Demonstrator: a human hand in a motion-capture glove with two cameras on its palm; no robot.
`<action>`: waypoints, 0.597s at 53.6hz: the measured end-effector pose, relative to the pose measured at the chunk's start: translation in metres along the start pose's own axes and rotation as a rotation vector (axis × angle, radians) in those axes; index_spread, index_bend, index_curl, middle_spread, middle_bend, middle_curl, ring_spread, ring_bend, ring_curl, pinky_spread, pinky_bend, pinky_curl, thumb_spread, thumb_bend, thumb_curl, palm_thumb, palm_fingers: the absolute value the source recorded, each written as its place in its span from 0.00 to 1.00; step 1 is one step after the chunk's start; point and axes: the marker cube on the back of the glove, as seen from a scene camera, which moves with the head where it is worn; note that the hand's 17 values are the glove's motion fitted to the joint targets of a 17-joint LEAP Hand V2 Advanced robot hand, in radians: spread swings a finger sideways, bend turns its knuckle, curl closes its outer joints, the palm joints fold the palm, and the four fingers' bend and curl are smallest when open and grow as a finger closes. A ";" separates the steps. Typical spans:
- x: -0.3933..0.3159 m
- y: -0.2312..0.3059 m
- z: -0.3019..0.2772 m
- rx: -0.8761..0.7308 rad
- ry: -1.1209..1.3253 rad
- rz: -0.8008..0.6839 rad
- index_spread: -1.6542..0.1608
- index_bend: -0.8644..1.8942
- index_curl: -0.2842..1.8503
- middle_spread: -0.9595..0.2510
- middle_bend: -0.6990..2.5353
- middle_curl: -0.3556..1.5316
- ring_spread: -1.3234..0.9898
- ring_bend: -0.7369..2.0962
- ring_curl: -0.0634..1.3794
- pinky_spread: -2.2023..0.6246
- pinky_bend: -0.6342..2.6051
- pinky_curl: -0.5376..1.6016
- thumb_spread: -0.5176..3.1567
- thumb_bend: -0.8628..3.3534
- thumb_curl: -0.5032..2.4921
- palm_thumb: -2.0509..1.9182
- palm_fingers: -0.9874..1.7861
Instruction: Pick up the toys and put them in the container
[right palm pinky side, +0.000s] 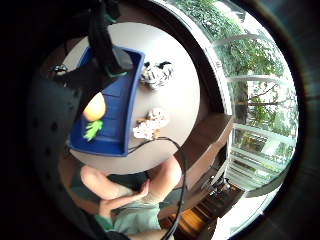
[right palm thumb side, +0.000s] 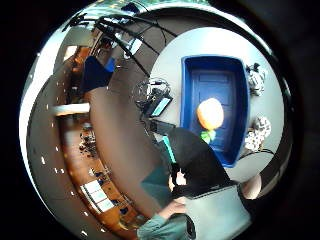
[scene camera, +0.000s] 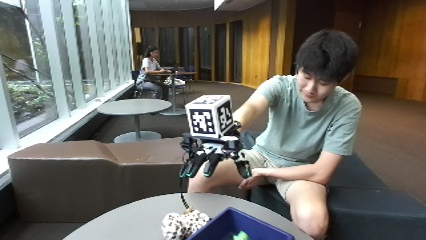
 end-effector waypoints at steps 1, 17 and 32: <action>0.005 0.002 -0.004 -0.003 -0.002 -0.003 0.77 0.33 0.39 0.73 0.26 0.50 0.51 0.56 0.39 0.74 0.62 0.47 0.41 0.19 0.41 0.54 0.27; 0.085 0.036 -0.051 0.125 0.008 -0.055 0.76 0.38 0.34 0.76 0.23 0.43 0.54 0.55 0.36 0.78 0.59 0.44 0.48 0.20 0.34 0.52 0.33; 0.156 0.059 -0.019 0.023 0.039 -0.099 0.76 0.37 0.34 0.71 0.30 0.40 0.53 0.54 0.34 0.78 0.53 0.41 0.52 0.22 0.32 0.55 0.34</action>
